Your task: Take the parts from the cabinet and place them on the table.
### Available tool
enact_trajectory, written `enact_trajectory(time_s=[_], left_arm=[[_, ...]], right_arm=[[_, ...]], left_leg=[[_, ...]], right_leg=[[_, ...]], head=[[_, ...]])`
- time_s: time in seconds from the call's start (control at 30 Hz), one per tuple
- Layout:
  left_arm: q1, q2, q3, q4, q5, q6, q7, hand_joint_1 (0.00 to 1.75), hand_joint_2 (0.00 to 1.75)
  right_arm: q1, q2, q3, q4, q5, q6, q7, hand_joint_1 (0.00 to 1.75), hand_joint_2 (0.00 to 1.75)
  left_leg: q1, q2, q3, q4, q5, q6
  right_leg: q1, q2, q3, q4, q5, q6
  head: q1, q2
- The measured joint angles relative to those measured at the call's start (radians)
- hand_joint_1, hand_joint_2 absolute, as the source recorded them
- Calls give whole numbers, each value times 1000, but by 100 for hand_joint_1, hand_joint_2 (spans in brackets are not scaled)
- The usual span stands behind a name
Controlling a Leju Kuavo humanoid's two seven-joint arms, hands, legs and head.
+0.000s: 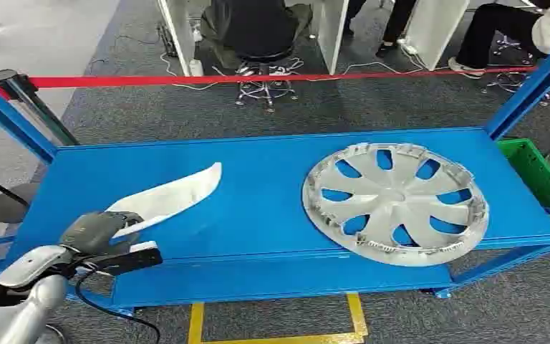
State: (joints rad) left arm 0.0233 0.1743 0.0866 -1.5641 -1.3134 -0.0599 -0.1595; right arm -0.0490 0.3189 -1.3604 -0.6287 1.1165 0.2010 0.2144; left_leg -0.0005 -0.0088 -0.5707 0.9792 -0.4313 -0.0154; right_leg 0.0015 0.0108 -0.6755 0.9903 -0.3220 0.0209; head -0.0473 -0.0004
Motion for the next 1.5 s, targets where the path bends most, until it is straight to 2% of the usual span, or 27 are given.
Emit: enact_trajectory(time_s=[0.3,0.47,1.03,1.13,1.3,1.5], left_arm=[[0,0,16,-3,4,6,-2,175,175],[7,-3,24,-6,3,48,-15,175,175],[19,-42,71,-54,64,104,-74,175,175],[18,-58,85,-56,137,102,-104,175,175],[14,-121,138,-81,349,37,-175,175,175],[7,-176,188,-110,402,15,-198,175,175]], right_arm=[[0,2,-18,-10,-48,-14,-13,0,0],[0,3,-21,-14,-84,-18,-14,0,0],[1,5,-15,-14,-139,-42,-3,0,0],[1,5,-14,-14,-159,-47,1,0,0],[2,5,4,-14,-166,-56,4,0,0],[3,5,21,-14,-171,-58,4,0,0]], left_leg=[[0,0,-1,0,0,0],[0,0,-1,0,0,-1],[0,0,-1,0,2,0],[0,0,-2,0,2,0],[0,0,-2,0,2,0],[0,0,-2,0,2,0]], right_leg=[[0,0,1,0,0,0],[0,0,0,0,1,0],[0,0,-2,0,2,0],[0,0,-2,0,2,0],[0,0,-2,0,2,1],[0,0,-2,0,2,1]], head=[[0,0],[0,0],[0,0],[0,0],[0,0],[0,0]])
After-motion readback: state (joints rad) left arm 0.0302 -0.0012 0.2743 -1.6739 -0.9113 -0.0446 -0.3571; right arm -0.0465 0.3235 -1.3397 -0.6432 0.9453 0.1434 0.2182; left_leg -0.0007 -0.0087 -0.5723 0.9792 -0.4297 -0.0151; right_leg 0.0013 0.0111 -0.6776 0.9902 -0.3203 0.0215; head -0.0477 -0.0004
